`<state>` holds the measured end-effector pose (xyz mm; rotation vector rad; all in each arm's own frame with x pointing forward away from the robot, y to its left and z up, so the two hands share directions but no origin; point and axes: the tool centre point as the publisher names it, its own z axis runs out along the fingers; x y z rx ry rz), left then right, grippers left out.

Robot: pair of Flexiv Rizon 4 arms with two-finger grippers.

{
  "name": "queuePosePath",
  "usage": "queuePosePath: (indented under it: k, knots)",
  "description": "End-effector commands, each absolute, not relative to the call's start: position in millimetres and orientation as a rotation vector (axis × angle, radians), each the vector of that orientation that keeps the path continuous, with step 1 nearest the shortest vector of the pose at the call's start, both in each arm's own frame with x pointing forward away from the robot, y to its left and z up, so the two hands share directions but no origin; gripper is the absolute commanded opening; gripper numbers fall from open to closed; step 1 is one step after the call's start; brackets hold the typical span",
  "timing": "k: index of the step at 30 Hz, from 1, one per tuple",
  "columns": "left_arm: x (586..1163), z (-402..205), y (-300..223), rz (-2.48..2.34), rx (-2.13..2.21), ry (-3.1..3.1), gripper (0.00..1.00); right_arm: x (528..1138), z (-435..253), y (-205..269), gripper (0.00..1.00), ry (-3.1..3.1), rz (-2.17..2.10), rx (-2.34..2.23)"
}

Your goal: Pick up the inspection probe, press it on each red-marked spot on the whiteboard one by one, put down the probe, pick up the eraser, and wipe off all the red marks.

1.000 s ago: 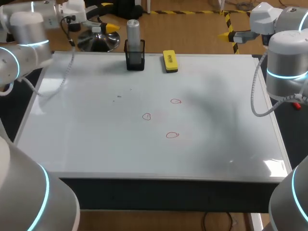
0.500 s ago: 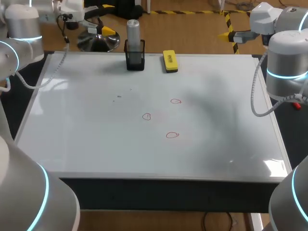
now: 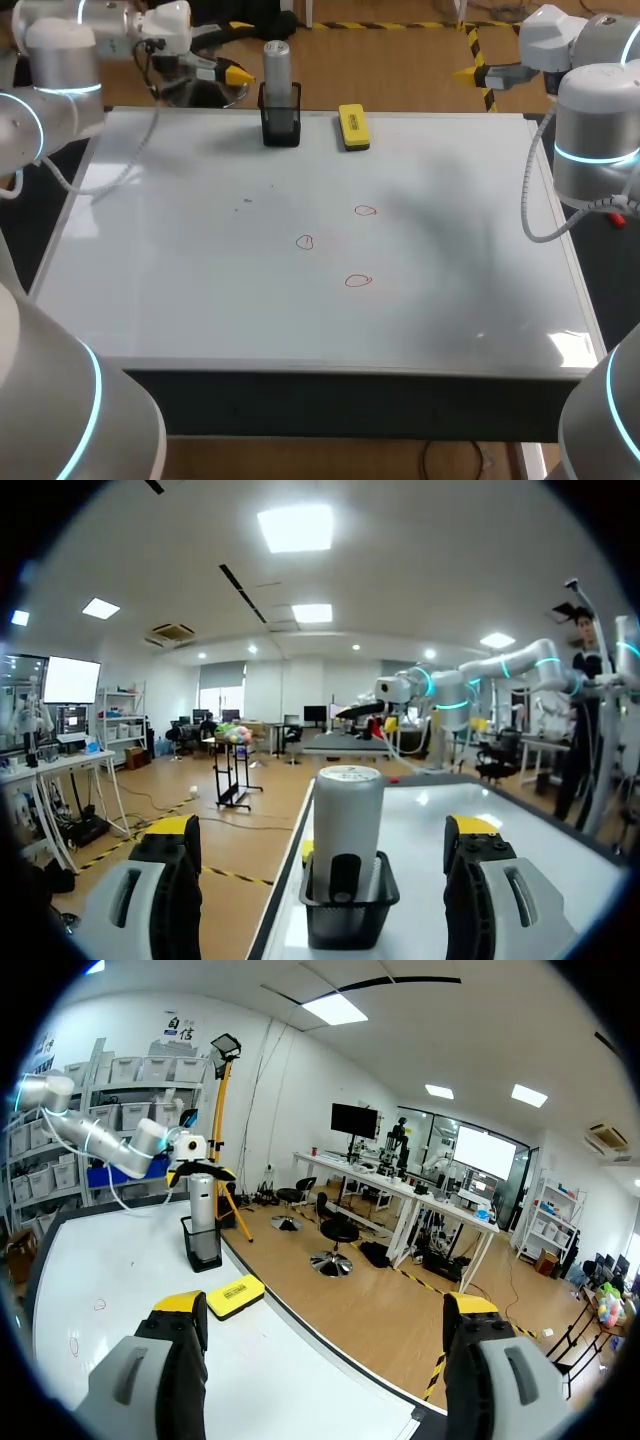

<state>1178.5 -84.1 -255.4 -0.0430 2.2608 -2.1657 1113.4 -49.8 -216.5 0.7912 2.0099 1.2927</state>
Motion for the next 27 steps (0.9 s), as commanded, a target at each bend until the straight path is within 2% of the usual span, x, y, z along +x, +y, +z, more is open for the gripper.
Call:
queuePosePath:
  k: [1, 27]
  knots:
    - [1162, -253, -87, -2.104, -0.152, 2.212, 1.0, 1114, -216, -50, 1.0, 2.012, 1.291, 0.792]
    - [1158, -274, -121, -2.095, -0.21, 2.167, 1.0, 1114, -216, -50, 1.0, 2.012, 1.291, 0.792]
